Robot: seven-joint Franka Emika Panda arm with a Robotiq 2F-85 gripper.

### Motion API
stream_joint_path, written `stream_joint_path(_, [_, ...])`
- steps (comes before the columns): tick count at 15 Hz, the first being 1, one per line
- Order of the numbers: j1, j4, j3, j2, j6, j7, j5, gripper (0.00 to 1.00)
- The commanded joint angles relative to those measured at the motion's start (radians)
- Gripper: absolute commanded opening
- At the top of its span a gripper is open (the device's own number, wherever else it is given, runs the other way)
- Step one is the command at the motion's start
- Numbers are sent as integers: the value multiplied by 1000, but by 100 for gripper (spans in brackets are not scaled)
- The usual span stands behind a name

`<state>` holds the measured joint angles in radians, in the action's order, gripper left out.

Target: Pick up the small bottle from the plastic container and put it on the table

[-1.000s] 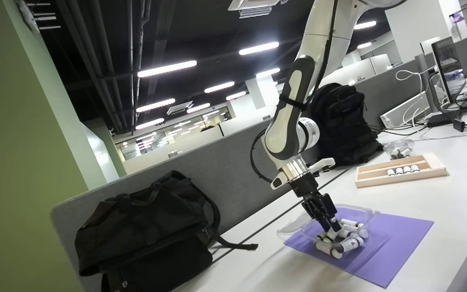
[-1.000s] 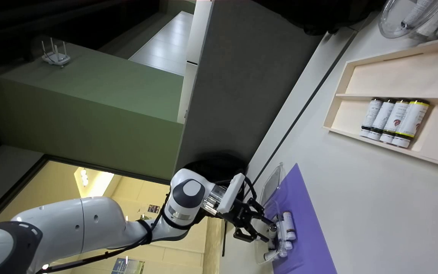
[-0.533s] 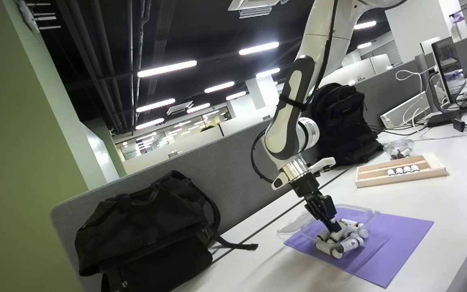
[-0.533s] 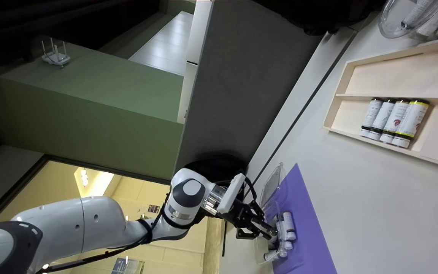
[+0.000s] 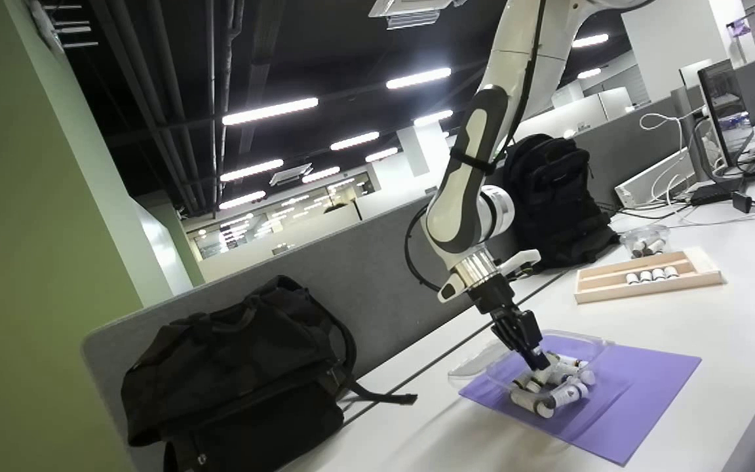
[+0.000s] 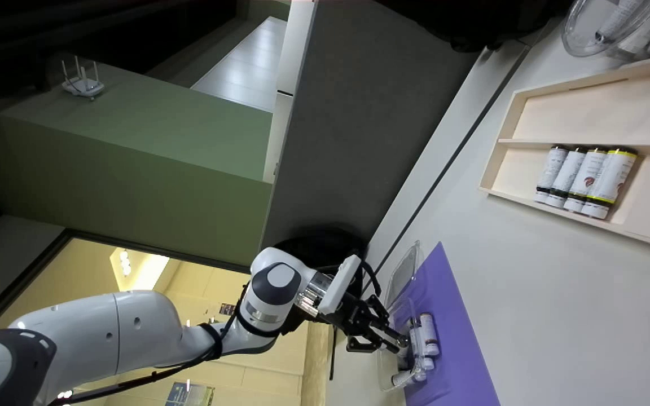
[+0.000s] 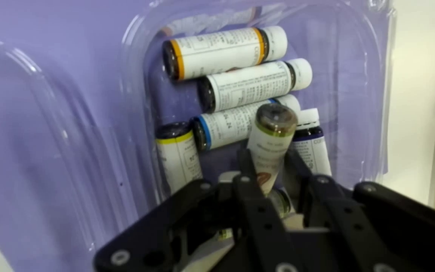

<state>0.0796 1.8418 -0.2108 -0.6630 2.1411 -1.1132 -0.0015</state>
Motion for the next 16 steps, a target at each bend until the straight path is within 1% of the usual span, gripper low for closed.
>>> stream_joint_path(1, [-14, 47, -11, 105, -20, 28, 7, 6])
stream_joint_path(5, [-25, 113, -10, 219, -13, 20, 29, 6])
stream_joint_path(9, [-62, 230, 17, 337, 43, 18, 70, 6])
stream_joint_path(11, [-93, 316, 38, 397, 106, 11, 108, 6])
stream_joint_path(13, [-130, 402, 63, 431, 227, 3, 163, 6])
stream_joint_path(16, [-201, 512, 77, 449, 402, -75, 308, 6])
